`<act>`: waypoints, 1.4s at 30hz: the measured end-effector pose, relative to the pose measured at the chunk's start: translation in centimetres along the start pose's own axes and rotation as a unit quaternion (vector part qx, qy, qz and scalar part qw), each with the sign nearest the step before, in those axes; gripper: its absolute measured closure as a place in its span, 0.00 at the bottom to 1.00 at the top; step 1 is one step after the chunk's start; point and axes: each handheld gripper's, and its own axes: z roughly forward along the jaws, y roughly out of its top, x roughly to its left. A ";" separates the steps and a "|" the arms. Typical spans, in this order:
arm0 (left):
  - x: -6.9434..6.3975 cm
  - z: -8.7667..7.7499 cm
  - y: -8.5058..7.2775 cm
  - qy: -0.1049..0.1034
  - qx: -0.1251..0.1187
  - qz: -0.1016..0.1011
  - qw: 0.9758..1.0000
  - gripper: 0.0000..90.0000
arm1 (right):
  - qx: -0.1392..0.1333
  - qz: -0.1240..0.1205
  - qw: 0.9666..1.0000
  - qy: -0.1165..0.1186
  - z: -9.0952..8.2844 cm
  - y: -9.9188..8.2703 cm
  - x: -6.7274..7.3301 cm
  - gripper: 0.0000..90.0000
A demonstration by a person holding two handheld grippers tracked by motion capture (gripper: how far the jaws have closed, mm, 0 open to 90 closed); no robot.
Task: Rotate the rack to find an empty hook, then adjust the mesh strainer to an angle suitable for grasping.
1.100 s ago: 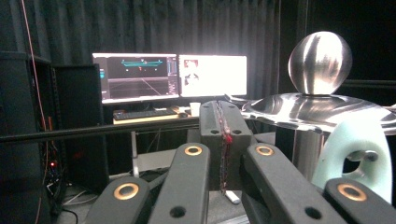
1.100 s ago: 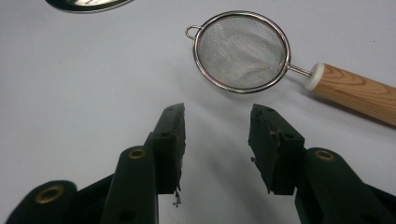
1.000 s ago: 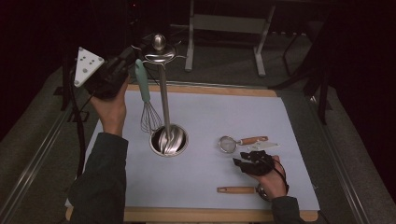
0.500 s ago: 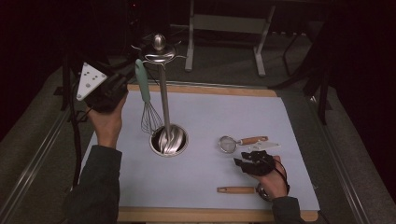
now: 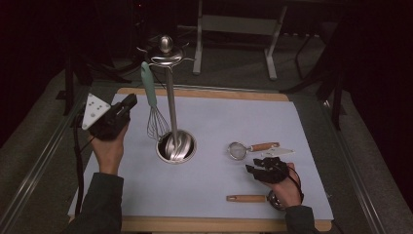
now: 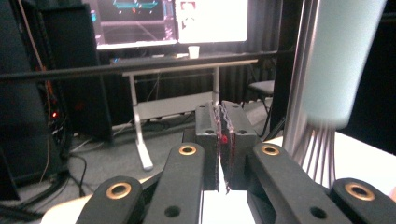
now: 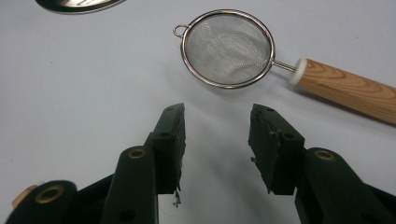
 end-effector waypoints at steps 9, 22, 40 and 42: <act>0.2 -1.0 -3.3 0.017 0.030 -0.007 0.999 0.94 | 0.000 0.003 1.000 -0.001 0.0 -0.1 -0.2 0.62; 0.4 -1.3 -8.0 0.011 0.098 -0.017 0.995 0.91 | -0.007 0.012 1.000 -0.006 -0.7 -0.2 -0.8 0.62; 0.0 -2.5 -14.7 -0.007 0.198 -0.043 0.979 0.84 | 0.002 -0.002 1.000 -0.011 -0.9 0.0 -0.7 0.62; 0.1 -2.5 -15.2 -0.006 0.208 -0.046 0.977 0.84 | 0.002 -0.004 1.000 -0.013 -1.0 0.0 -0.8 0.62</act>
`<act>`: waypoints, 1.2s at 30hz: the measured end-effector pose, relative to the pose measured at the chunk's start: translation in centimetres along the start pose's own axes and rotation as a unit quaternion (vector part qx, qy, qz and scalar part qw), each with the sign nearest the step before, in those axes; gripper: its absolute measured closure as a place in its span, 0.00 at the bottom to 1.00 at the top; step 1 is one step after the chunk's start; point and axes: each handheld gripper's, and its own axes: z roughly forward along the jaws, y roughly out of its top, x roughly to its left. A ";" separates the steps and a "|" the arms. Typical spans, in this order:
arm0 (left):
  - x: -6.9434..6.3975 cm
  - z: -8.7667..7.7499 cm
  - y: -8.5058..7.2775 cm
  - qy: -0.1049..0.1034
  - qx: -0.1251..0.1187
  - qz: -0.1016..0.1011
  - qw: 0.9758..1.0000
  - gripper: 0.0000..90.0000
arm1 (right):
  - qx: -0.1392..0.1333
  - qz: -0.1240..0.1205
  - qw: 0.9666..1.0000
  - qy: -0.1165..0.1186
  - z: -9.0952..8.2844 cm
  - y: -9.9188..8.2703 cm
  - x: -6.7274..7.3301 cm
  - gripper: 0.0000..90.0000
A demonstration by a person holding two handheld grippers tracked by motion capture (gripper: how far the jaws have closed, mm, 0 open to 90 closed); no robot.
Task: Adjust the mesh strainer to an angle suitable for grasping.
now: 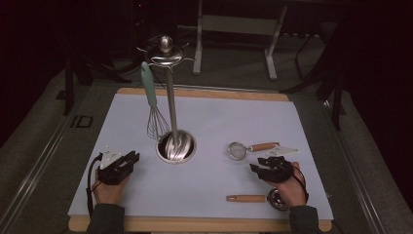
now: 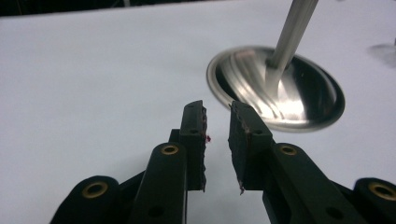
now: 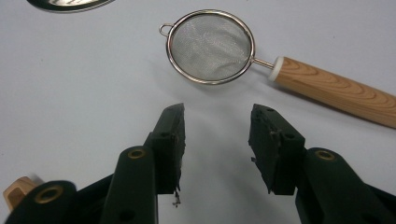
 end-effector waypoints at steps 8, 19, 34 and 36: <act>-0.3 0.9 -0.4 0.009 0.030 0.019 0.999 0.82 | -0.011 0.012 1.000 -0.015 -1.0 -0.2 -1.1 0.62; -0.5 1.5 -0.5 0.010 0.051 0.026 0.998 0.81 | -0.001 0.030 0.998 -0.051 -1.4 -0.6 -3.4 0.62; -0.7 1.7 -0.5 0.013 0.060 0.036 0.997 0.80 | 0.063 0.057 0.990 -0.113 1.9 -0.5 -8.0 1.00; -0.7 1.7 -0.5 0.013 0.060 0.036 0.997 0.80 | 0.069 0.059 0.989 -0.116 2.2 -0.2 -8.2 1.00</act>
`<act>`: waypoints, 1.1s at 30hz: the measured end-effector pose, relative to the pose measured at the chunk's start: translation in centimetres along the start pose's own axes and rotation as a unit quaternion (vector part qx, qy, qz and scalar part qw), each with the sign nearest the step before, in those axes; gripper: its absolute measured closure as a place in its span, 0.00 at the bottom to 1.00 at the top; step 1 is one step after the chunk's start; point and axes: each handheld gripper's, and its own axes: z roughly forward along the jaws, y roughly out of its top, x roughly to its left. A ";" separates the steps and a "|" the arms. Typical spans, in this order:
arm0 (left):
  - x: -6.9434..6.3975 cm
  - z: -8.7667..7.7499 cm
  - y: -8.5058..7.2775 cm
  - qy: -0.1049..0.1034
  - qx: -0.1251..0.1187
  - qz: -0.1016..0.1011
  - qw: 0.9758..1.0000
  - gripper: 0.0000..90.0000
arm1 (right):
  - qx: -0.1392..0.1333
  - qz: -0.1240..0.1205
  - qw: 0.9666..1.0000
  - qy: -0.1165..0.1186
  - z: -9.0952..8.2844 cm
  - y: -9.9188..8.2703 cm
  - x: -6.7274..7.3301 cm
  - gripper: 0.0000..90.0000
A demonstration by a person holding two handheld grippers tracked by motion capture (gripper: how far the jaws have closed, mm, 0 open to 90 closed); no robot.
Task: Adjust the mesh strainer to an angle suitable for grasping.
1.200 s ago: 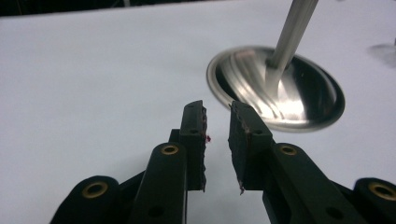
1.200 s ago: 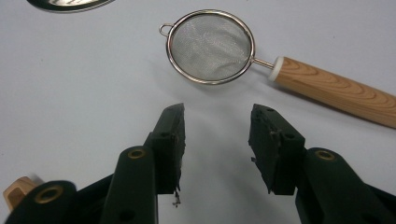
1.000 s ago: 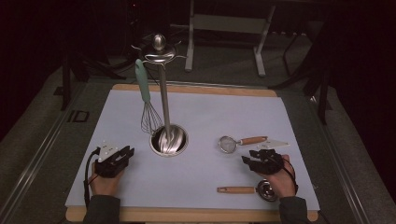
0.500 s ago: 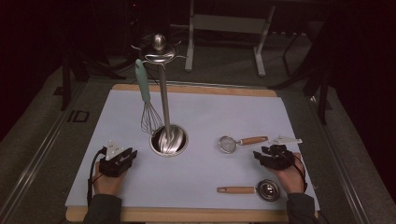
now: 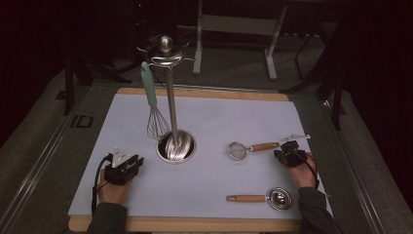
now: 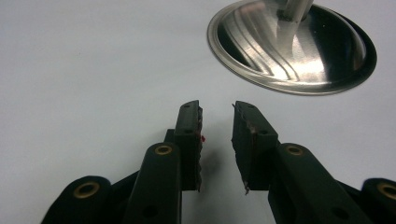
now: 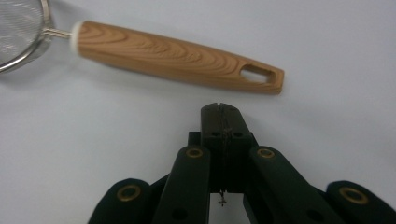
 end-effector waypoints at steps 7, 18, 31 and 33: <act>0.0 0.0 0.0 -0.001 0.000 -0.001 1.000 0.80 | 0.024 -0.006 1.000 -0.013 1.2 1.0 -0.4 1.00; 0.0 0.1 0.0 -0.001 0.003 0.000 1.000 0.80 | 0.021 0.005 1.000 -0.007 2.6 2.6 -0.6 1.00; 0.0 0.1 0.0 -0.001 0.004 0.001 1.000 0.80 | 0.028 -0.009 1.000 0.006 4.8 5.8 0.8 1.00; 0.0 0.1 0.0 -0.002 0.004 0.002 1.000 0.80 | 0.030 -0.006 0.999 0.012 5.3 6.6 1.1 1.00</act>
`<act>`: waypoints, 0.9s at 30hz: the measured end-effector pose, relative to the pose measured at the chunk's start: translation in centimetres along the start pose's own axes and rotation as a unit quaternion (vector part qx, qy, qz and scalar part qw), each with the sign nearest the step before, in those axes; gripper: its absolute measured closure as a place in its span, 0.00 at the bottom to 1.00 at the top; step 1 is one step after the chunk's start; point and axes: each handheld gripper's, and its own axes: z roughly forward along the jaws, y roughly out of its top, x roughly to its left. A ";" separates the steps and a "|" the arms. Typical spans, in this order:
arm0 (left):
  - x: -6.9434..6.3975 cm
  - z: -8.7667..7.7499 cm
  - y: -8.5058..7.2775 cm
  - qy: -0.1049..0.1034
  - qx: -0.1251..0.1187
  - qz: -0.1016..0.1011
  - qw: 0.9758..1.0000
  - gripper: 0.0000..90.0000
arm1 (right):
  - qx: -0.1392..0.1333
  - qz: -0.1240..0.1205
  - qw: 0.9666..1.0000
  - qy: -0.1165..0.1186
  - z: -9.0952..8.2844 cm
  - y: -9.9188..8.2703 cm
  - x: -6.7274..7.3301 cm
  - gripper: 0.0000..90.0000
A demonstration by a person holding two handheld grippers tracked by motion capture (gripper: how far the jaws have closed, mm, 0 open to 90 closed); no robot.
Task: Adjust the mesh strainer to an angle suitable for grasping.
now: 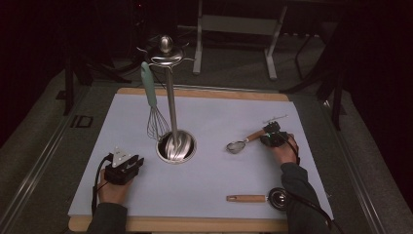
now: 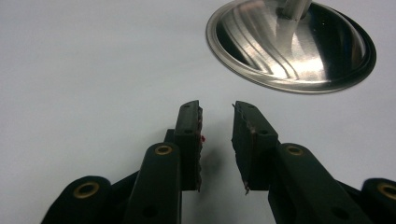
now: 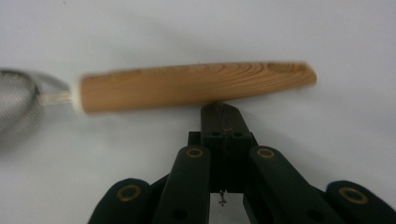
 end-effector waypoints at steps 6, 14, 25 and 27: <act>0.0 0.0 0.0 -0.001 0.000 0.001 1.000 0.80 | 0.003 0.008 1.000 0.010 0.5 1.1 0.4 1.00; 0.0 0.0 0.0 -0.001 0.000 0.001 1.000 0.80 | 0.006 0.008 1.000 0.025 0.9 3.0 1.5 1.00; -0.1 0.0 0.0 -0.001 -0.001 0.002 1.000 0.80 | 0.005 0.012 0.998 0.054 1.0 4.8 2.9 1.00; -0.1 0.0 0.0 -0.001 -0.001 0.002 1.000 0.80 | 0.003 0.013 0.998 0.064 1.0 5.1 3.1 0.98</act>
